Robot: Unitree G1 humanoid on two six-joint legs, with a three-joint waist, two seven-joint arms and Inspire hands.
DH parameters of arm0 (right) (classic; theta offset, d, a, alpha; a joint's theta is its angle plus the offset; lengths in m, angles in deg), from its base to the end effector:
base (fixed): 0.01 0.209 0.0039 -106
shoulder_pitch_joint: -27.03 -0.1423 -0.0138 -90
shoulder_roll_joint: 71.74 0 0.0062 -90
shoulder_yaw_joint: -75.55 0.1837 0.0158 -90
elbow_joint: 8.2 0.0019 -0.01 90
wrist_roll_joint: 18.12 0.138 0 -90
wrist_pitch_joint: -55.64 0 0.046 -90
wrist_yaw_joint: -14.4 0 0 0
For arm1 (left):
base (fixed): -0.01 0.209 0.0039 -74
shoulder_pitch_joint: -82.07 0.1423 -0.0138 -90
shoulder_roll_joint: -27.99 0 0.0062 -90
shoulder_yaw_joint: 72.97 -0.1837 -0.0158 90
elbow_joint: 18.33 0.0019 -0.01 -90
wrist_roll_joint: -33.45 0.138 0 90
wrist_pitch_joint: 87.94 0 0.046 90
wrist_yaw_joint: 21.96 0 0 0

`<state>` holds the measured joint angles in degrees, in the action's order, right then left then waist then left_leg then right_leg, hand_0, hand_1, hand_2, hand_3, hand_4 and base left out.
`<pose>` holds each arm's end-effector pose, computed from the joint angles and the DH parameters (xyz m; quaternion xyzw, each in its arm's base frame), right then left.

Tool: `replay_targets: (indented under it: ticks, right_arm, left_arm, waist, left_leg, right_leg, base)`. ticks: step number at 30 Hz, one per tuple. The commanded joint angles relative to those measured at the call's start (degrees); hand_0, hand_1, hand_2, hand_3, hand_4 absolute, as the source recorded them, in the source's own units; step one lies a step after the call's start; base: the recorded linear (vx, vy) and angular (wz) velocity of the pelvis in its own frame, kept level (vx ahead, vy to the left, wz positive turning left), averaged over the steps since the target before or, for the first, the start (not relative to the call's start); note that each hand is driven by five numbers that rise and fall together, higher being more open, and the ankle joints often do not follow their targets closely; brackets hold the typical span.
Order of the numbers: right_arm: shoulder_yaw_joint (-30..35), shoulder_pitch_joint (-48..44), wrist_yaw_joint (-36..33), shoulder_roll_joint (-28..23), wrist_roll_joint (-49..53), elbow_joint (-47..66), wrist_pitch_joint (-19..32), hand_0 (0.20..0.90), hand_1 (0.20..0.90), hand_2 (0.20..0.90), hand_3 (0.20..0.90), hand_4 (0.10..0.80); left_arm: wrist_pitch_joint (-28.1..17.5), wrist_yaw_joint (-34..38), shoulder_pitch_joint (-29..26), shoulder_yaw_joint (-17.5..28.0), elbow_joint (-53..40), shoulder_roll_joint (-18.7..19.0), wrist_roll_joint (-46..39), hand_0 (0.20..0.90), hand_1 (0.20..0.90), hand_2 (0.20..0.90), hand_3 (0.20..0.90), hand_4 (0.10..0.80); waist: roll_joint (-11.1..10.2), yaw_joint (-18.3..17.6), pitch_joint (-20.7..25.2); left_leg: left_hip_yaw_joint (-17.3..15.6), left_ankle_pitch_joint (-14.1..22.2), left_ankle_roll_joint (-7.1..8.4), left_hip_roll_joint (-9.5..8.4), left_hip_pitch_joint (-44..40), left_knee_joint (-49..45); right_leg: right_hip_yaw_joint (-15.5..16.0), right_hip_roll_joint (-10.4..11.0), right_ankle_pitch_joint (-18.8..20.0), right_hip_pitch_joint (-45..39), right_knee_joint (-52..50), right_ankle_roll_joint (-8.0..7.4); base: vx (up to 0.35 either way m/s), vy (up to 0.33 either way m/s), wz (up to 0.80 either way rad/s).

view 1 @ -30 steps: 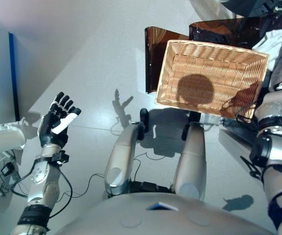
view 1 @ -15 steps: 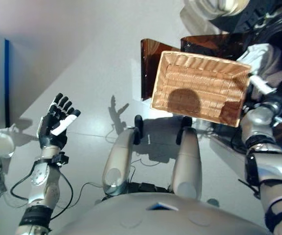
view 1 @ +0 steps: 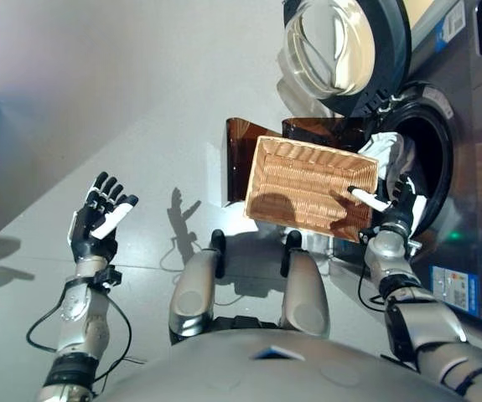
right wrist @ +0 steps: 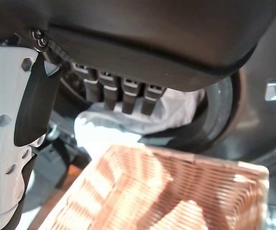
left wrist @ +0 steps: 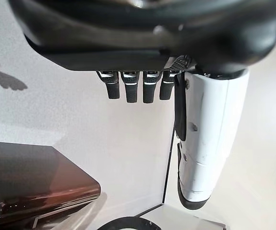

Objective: Pick up the clothes and place them into the washing machine

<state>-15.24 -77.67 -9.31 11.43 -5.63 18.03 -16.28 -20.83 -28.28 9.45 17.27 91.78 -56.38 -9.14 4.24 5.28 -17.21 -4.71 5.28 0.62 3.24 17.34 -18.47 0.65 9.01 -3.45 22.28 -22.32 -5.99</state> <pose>0.1905 -0.2733 -0.0437 -0.1469 0.2215 -0.3134 0.9117 0.1060 0.2617 -0.0253 -0.1393 0.0803 0.1366 0.9775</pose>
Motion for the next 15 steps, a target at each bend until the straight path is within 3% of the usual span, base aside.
replay_targets:
  ticks: [1,9,15]
  right_arm:
    - [-0.08,3.17,-0.53,-2.53,2.2,3.28,4.43,0.9,0.9,0.9,0.9,0.8]
    - [-2.08,7.45,8.07,-1.36,6.37,6.51,5.28,0.9,0.9,0.9,0.9,0.8]
    - [1.49,10.66,10.68,1.65,10.69,4.75,5.39,0.9,0.9,0.9,0.9,0.8]
  left_arm:
    - [-5.76,-0.03,1.55,7.51,-2.94,0.63,1.76,0.9,0.9,0.9,0.9,0.8]
    - [-4.81,-1.32,1.52,8.19,-1.11,-0.95,2.27,0.9,0.9,0.9,0.9,0.8]
    - [-3.93,-1.71,1.57,8.78,1.48,-2.81,3.2,0.9,0.9,0.9,0.9,0.8]
  waist:
    - [-0.59,-1.39,1.33]
    - [-3.16,-1.73,3.59]
    - [-5.25,-1.98,6.73]
  left_leg:
    - [0.46,-6.23,1.01,-0.64,0.75,6.15]
    - [0.55,-6.49,1.17,-0.15,-4.74,9.91]
    - [0.17,-6.55,1.18,0.44,-9.67,13.06]
  right_leg:
    - [1.94,-0.18,1.42,-2.81,3.39,-0.06]
    - [3.28,-0.33,2.57,-8.31,8.23,-0.85]
    - [4.01,-0.75,3.3,-12.84,11.64,-1.52]
  base:
    - [0.062,0.01,0.06]
    - [0.073,0.0,0.01]
    - [0.101,-0.002,-0.02]
